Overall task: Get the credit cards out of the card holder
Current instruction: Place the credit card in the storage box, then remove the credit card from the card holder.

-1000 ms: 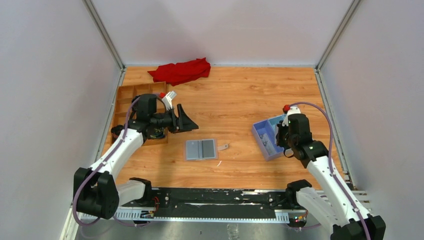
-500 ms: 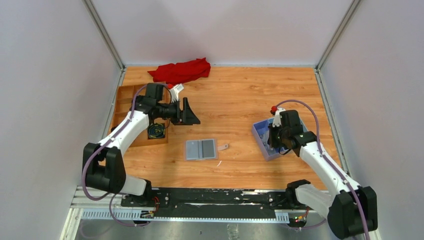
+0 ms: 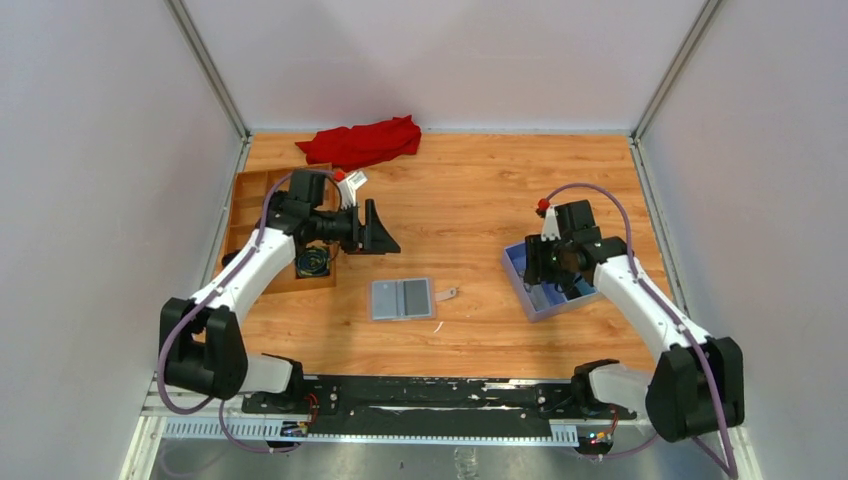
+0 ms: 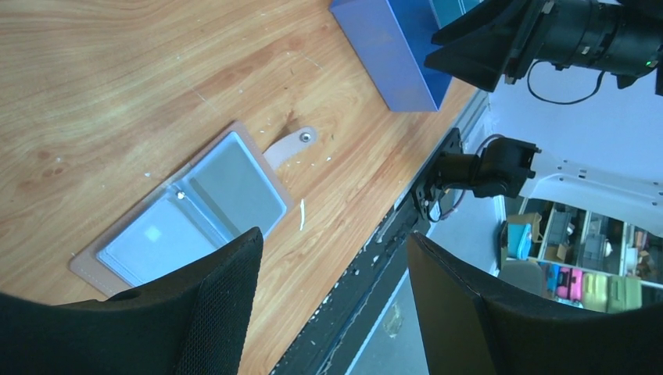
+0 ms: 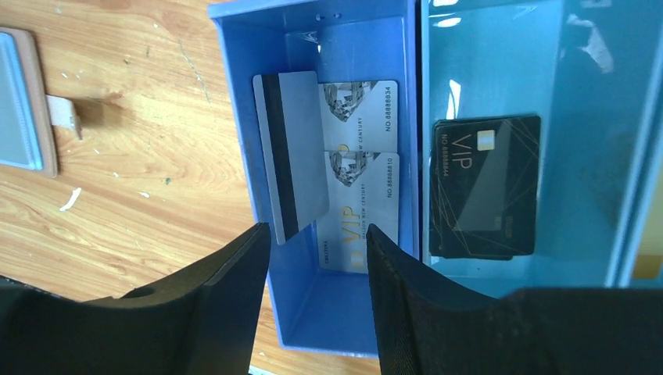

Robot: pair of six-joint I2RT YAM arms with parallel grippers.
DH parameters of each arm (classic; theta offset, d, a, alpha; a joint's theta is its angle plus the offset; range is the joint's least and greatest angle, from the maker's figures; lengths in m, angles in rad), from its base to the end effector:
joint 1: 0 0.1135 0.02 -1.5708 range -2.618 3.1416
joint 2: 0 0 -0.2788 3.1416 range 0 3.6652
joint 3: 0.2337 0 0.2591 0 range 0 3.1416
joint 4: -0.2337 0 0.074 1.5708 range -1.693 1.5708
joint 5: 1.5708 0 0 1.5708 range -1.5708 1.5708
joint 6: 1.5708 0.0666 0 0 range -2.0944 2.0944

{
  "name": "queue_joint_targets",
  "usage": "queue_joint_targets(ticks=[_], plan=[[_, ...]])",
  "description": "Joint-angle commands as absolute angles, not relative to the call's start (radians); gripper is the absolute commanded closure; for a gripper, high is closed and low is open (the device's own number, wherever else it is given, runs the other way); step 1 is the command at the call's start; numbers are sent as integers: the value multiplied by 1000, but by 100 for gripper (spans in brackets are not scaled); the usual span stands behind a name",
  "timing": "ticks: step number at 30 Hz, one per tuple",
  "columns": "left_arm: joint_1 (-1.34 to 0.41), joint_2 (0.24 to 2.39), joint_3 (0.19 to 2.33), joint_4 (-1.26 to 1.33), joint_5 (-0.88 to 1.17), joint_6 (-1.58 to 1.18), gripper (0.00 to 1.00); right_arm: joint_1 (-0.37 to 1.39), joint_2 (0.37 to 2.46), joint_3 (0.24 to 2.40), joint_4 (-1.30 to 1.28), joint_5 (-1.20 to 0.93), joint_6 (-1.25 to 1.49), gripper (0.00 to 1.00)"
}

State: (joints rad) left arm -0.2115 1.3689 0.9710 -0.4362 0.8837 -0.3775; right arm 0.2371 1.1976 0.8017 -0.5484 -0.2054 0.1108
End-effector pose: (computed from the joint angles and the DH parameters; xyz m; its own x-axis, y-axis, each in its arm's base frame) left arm 0.2804 -0.1129 0.2582 -0.9095 -0.0438 -0.4135 0.3289 0.5324 -0.7799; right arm 0.2453 0.0733 0.2185 -0.8209 -0.0870 -0.5644 -0.2570 0.9389 0.2290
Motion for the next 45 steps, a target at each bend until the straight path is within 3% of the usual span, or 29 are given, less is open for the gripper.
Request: queue_joint_targets(ticks=[1,9,16,20,27,31,38,45], plan=[[-237,1291,920,-409,855,-420,30,224,1075,837,-630,-135,110,48],[-287,1199,776,-324,742,-533,30,224,793,795,-626,-132,137,53],[-307,1125,658,-273,631,-585,30,246,697,681,-485,-394,265,62],[-322,1113,583,-205,602,-634,30,377,717,599,-334,-405,400,67],[-331,1172,550,-201,571,-628,30,731,887,593,-175,-139,507,68],[-332,1215,561,-204,588,-625,30,740,988,652,-221,-120,492,69],[-333,1218,558,-204,574,-616,29,714,884,677,-314,92,362,70],[-333,1291,540,-135,569,-661,33,715,1023,697,-250,-115,395,72]])
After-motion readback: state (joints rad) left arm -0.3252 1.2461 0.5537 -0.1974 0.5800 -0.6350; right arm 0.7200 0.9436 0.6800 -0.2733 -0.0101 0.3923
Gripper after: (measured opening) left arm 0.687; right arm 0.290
